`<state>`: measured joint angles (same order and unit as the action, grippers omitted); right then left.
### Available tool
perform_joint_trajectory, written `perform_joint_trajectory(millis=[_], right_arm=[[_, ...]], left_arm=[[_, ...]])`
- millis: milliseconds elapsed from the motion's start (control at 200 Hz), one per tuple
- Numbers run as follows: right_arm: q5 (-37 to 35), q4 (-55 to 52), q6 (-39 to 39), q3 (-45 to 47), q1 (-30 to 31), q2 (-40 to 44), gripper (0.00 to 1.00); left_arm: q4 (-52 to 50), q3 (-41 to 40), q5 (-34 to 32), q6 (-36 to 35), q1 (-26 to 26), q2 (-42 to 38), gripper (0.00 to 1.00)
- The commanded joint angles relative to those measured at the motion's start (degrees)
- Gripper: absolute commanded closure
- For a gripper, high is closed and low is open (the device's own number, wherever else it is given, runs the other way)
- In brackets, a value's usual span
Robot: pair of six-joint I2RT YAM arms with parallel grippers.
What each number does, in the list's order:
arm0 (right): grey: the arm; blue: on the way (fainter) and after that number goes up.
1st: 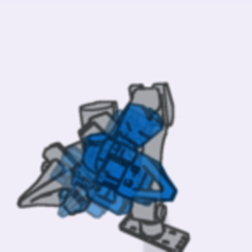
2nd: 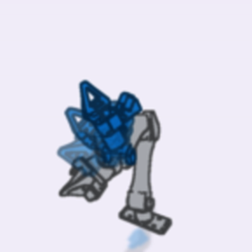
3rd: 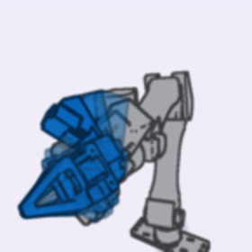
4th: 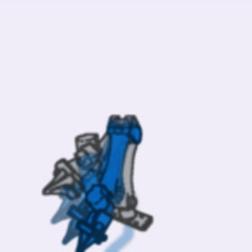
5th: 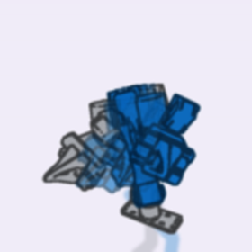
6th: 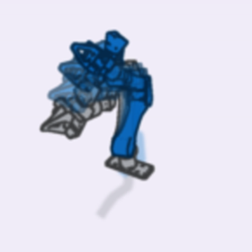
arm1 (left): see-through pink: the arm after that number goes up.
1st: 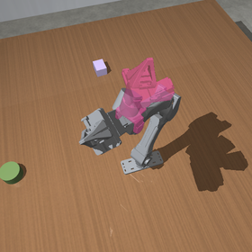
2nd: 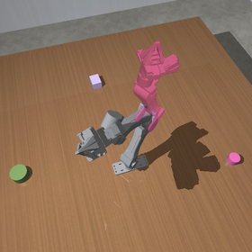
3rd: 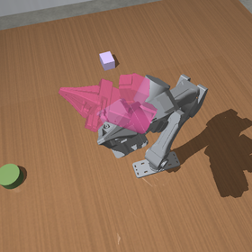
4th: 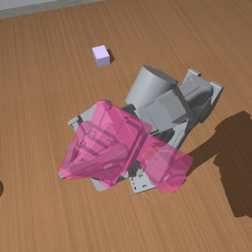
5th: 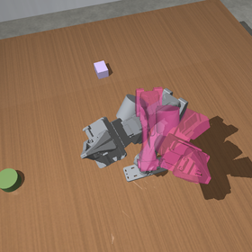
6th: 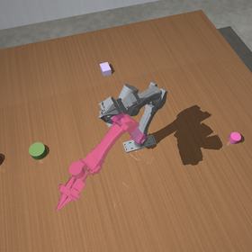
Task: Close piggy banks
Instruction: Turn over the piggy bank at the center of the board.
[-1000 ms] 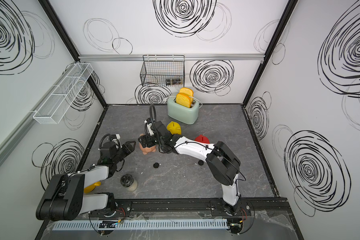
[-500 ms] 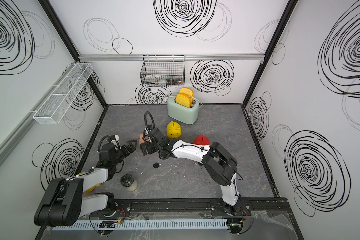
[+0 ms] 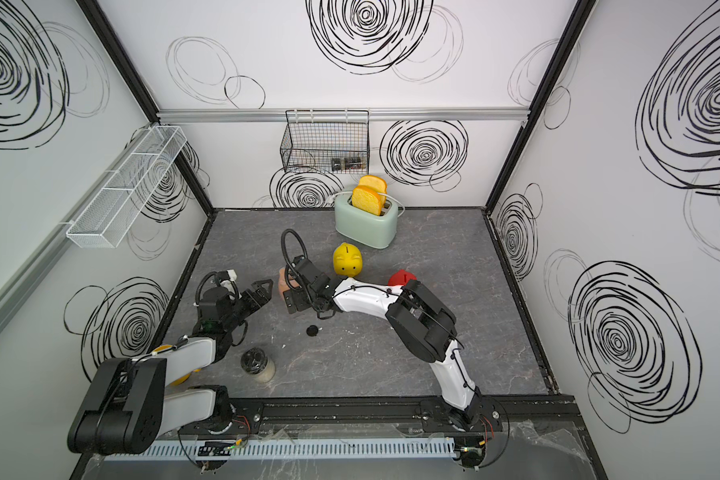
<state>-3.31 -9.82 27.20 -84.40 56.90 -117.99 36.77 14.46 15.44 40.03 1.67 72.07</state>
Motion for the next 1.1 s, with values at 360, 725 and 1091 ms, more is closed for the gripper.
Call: perform_joint_trajectory(millis=[360, 725, 1091], right_arm=[[-0.99, -1.94, 1.58, 2.01, -1.75, 1.93, 0.06], [0.44, -0.68, 1.38, 4.33, -2.21, 3.43, 0.08], [2.08, -1.30, 0.41, 4.27, -1.85, 3.23, 0.11]], left_arm=[[4.23, -0.57, -0.24, 0.75, 0.35, 1.19, 0.04], [3.92, -0.93, -0.68, 0.57, 0.35, 0.10, 0.04], [4.05, -1.09, -0.84, 0.57, 0.27, -0.33, 0.04]])
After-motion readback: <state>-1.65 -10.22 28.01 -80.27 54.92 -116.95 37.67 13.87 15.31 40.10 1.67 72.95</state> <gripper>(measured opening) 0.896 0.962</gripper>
